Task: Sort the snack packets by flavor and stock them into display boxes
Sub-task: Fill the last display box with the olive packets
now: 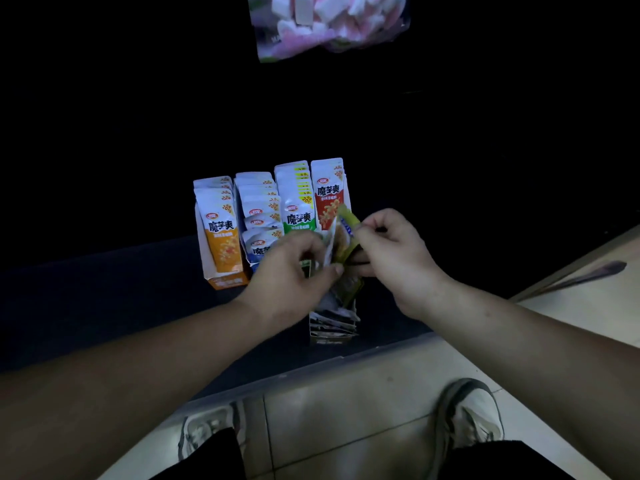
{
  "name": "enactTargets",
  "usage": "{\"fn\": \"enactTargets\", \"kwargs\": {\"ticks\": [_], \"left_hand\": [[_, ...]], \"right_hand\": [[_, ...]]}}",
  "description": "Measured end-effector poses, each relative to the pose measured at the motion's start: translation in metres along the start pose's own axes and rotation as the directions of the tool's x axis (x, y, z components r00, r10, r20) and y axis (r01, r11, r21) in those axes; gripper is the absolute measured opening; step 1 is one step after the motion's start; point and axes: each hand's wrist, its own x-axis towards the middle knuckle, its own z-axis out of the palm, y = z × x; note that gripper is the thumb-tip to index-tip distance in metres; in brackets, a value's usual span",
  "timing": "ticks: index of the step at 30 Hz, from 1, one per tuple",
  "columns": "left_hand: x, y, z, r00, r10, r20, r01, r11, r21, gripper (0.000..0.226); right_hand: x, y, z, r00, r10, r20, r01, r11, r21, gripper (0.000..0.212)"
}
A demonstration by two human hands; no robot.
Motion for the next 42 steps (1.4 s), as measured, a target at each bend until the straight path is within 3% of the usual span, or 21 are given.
{"fn": "enactTargets", "kwargs": {"ticks": [7, 10, 12, 16, 19, 20, 22, 26, 28, 30, 33, 38, 42], "left_hand": [[0.0, 0.001, 0.005, 0.979, -0.075, 0.19, 0.106, 0.982, -0.159, 0.017], [-0.001, 0.004, 0.008, 0.992, -0.065, 0.112, 0.081, 0.987, -0.142, 0.02], [0.004, 0.006, 0.009, 0.996, -0.069, 0.052, 0.075, 0.989, -0.126, 0.027], [0.01, 0.012, 0.006, 0.994, -0.093, -0.056, 0.089, 0.994, -0.07, 0.038], [0.014, 0.004, 0.004, 0.984, -0.161, -0.077, 0.157, 0.986, -0.058, 0.077], [0.016, -0.002, 0.002, 0.977, -0.205, -0.061, 0.2, 0.976, -0.088, 0.094], [0.016, -0.004, 0.0, 0.958, -0.287, -0.016, 0.274, 0.928, -0.252, 0.103], [0.022, -0.003, -0.002, 0.907, -0.42, -0.026, 0.357, 0.802, -0.479, 0.073], [0.025, -0.001, -0.007, 0.893, -0.449, -0.044, 0.354, 0.757, -0.549, 0.049], [0.028, 0.0, -0.012, 0.89, -0.447, -0.091, 0.324, 0.76, -0.564, 0.037], [0.032, 0.01, -0.018, 0.914, -0.383, -0.133, 0.251, 0.793, -0.555, 0.032], [0.037, 0.02, -0.022, 0.96, -0.259, -0.107, 0.182, 0.867, -0.464, 0.026], [0.03, 0.019, -0.012, 0.958, -0.276, -0.071, 0.214, 0.861, -0.461, 0.031]], "right_hand": [[-0.003, -0.004, -0.01, 0.991, 0.133, 0.027, -0.136, 0.98, 0.147, 0.008], [-0.003, -0.011, -0.019, 0.972, 0.157, 0.176, -0.186, 0.97, 0.159, 0.025], [-0.003, -0.013, -0.02, 0.947, 0.151, 0.282, -0.183, 0.979, 0.091, 0.024], [-0.004, -0.014, -0.019, 0.969, 0.102, 0.227, -0.124, 0.988, 0.086, 0.025], [0.001, -0.016, -0.023, 0.971, 0.149, 0.187, -0.197, 0.943, 0.268, 0.02], [0.002, -0.017, -0.025, 0.968, 0.162, 0.192, -0.217, 0.924, 0.315, 0.019], [0.003, -0.013, -0.029, 0.959, 0.159, 0.234, -0.234, 0.912, 0.337, 0.019], [-0.002, 0.001, -0.032, 0.937, 0.161, 0.311, -0.245, 0.935, 0.255, 0.019], [-0.002, 0.008, -0.035, 0.938, 0.155, 0.309, -0.204, 0.97, 0.134, 0.019], [-0.002, 0.009, -0.038, 0.931, 0.139, 0.338, -0.14, 0.99, -0.021, 0.034], [0.0, 0.0, -0.035, 0.918, 0.114, 0.38, -0.061, 0.987, -0.148, 0.051], [0.006, -0.013, -0.021, 0.977, 0.016, 0.213, 0.005, 0.995, -0.095, 0.008], [0.007, -0.017, -0.017, 0.961, 0.034, 0.273, -0.021, 0.998, -0.053, 0.018]]}}
